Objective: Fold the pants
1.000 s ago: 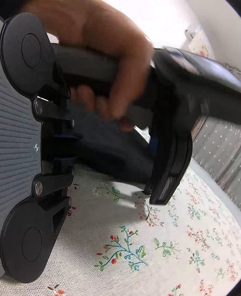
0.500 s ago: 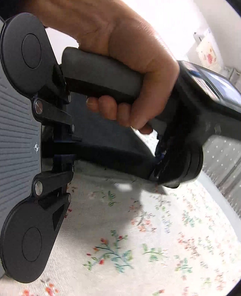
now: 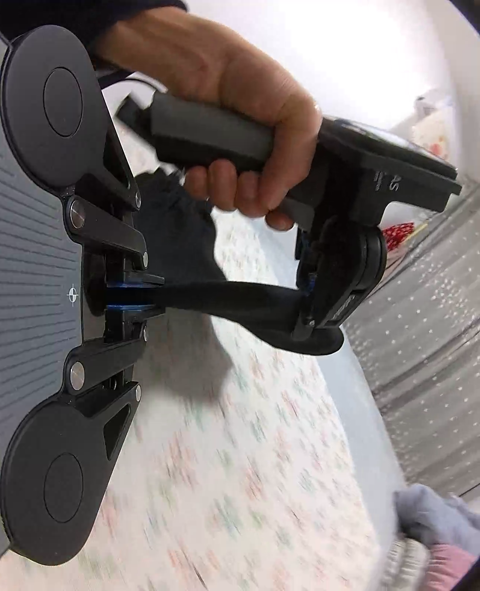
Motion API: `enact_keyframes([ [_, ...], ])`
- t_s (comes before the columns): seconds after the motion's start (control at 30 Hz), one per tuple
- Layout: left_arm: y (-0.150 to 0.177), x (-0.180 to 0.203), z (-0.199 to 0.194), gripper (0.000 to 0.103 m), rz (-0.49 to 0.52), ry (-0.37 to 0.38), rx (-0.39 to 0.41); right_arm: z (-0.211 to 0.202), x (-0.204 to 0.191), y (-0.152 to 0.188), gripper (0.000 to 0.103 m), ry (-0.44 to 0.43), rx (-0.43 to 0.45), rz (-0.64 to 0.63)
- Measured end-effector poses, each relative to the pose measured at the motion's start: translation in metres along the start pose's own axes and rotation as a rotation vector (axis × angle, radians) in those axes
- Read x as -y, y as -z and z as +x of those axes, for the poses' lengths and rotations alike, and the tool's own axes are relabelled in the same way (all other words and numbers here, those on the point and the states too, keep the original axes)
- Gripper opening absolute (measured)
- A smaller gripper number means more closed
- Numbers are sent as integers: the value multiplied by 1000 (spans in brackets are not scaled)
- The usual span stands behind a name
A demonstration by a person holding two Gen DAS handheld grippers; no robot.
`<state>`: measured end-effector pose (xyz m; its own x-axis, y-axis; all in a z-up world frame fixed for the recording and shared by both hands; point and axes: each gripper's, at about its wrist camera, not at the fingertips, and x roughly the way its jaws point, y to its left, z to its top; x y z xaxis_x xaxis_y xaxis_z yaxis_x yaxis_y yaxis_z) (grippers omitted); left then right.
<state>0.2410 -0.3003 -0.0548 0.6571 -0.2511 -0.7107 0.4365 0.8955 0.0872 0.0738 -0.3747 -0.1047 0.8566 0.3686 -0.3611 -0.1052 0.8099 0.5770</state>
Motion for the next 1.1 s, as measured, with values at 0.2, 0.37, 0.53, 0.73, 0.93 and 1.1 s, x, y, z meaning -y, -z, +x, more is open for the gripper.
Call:
enact_keyframes([
  [0.2, 16, 57, 41, 4, -14, 72, -32, -27, 55, 20, 8, 73, -9, 98],
  [0.37, 32, 57, 68, 4, -81, 109, -71, -22, 72, 31, 25, 54, -54, 176],
  [0.53, 32, 51, 65, 4, -92, 135, -64, -21, 84, 28, 78, 63, -54, 273],
  [0.73, 31, 53, 59, 4, -85, 143, -59, -8, 83, 28, 77, 66, -17, 250],
  [0.93, 31, 46, 62, 5, -124, 163, -75, -3, 79, 41, 13, 85, -23, 246],
  [1.1, 30, 41, 74, 7, -179, 162, -113, -12, 61, 43, 12, 112, -17, 152],
])
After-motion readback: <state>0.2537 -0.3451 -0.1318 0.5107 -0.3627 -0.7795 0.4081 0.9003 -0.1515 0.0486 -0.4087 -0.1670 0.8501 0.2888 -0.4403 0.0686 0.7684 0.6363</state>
